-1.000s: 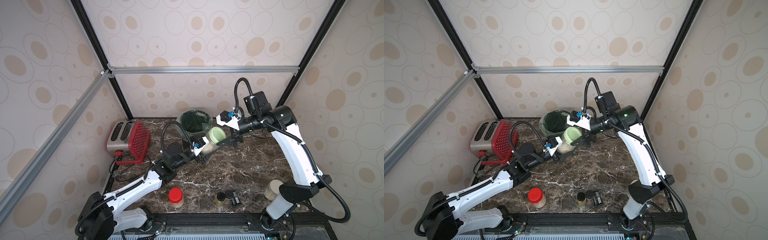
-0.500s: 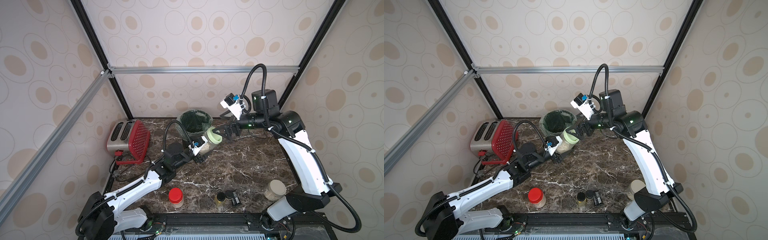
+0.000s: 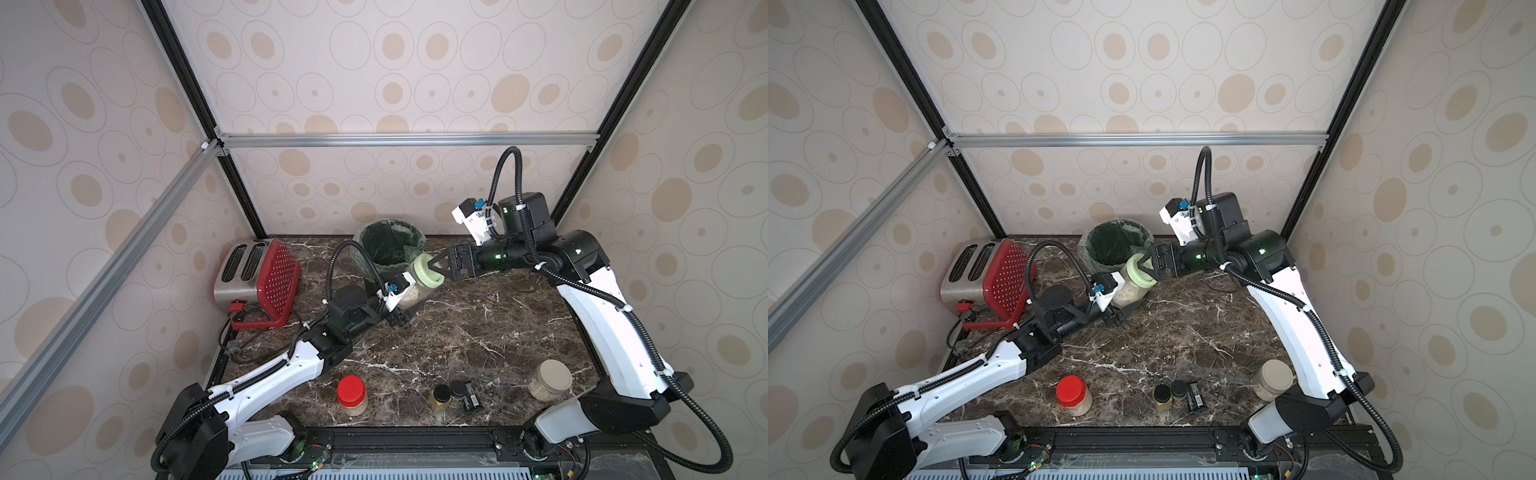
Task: Empty expired oatmeal from jars
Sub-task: Unscrew the lid from the jar.
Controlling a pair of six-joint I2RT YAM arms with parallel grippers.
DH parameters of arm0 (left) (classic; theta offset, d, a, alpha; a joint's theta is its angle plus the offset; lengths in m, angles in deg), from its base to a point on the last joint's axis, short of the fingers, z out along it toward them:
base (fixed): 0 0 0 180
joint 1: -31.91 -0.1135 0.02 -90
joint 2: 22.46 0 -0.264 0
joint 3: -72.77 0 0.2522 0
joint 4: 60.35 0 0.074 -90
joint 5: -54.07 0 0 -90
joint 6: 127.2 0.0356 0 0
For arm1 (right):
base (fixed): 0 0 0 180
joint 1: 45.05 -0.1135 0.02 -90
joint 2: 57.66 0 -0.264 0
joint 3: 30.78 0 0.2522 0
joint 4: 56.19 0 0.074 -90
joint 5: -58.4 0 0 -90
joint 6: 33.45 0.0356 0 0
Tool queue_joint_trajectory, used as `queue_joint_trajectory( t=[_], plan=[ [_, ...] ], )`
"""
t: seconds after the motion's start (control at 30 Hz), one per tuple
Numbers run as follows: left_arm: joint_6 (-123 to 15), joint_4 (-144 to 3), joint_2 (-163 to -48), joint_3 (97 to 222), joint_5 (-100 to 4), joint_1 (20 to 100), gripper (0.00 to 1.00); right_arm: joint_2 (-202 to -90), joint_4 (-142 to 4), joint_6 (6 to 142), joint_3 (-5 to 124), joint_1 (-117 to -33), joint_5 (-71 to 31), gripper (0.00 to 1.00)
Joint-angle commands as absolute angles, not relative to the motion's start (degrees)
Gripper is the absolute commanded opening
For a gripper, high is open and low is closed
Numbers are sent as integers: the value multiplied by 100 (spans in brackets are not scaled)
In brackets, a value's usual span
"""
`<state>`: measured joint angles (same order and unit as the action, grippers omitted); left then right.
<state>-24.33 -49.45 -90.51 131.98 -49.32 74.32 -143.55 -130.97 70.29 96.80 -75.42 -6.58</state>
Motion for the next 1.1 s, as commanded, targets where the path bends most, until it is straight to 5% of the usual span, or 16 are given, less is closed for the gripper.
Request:
queue_joint_trajectory(
  t=[0.0,0.77,1.07],
  plan=[
    [-2375,-4492,-8926,13505,-4976,7401,0,-14364,-12955,7213,9607,-7583,-518,99],
    [-2357,-4571,-8896,13523,-4993,7401,0,-14689,-12876,7102,9502,-7813,-307,100],
    [-2340,-4558,-8883,13510,-4963,7403,0,-14713,-12875,7042,9542,-7823,-271,84]
  ],
)
